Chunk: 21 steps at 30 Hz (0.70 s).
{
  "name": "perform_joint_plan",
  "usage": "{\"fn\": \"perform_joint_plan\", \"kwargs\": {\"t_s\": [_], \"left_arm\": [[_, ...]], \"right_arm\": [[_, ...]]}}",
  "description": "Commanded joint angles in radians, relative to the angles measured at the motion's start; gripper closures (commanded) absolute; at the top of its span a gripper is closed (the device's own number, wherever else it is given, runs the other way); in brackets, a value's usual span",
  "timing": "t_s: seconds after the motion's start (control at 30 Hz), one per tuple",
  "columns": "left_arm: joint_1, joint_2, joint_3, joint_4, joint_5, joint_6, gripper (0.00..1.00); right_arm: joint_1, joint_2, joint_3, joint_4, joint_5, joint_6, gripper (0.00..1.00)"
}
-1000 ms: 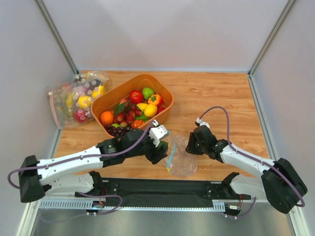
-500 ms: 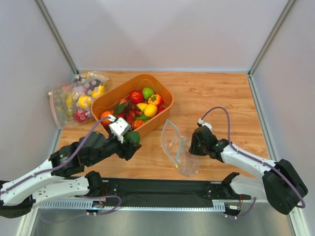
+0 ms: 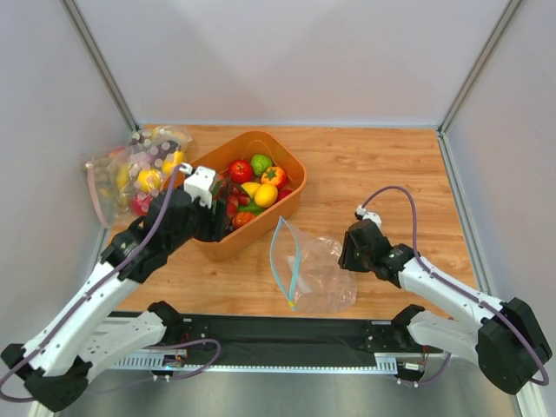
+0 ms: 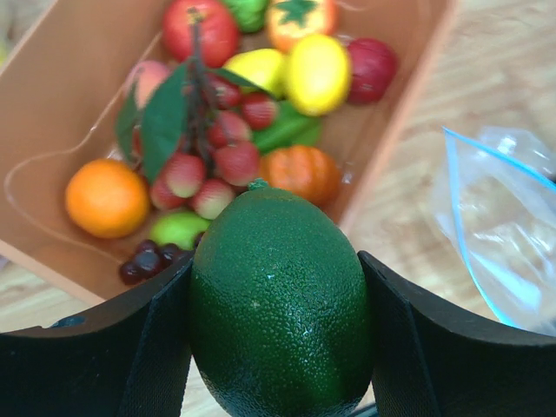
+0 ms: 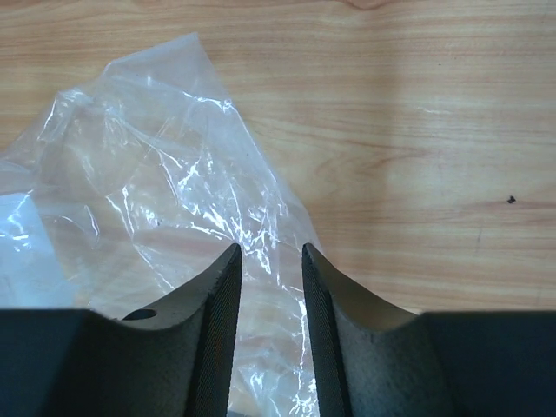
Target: Open the zip-top bag and remove the fake food
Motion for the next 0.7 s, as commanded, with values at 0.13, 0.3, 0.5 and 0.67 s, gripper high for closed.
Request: {"fn": "perform_joint_plan", "kwargs": {"t_s": [0.13, 0.3, 0.5, 0.67], "left_arm": [[0.263, 0.196, 0.099, 0.063, 0.207, 0.042, 0.48], [0.272, 0.268, 0.077, 0.106, 0.184, 0.068, 0.49], [0.271, 0.319, 0.057, 0.101, 0.148, 0.073, 0.49], [0.271, 0.343, 0.053, 0.103, 0.150, 0.078, 0.39]], "right_arm": [[-0.008, -0.096, 0.055, -0.086, 0.037, -0.024, 0.63], [-0.008, -0.167, 0.088, -0.143, 0.051, -0.035, 0.62], [-0.008, -0.236, 0.141, -0.215, 0.056, -0.047, 0.59], [-0.008, -0.282, 0.196, -0.264, 0.054, -0.054, 0.51]]}}
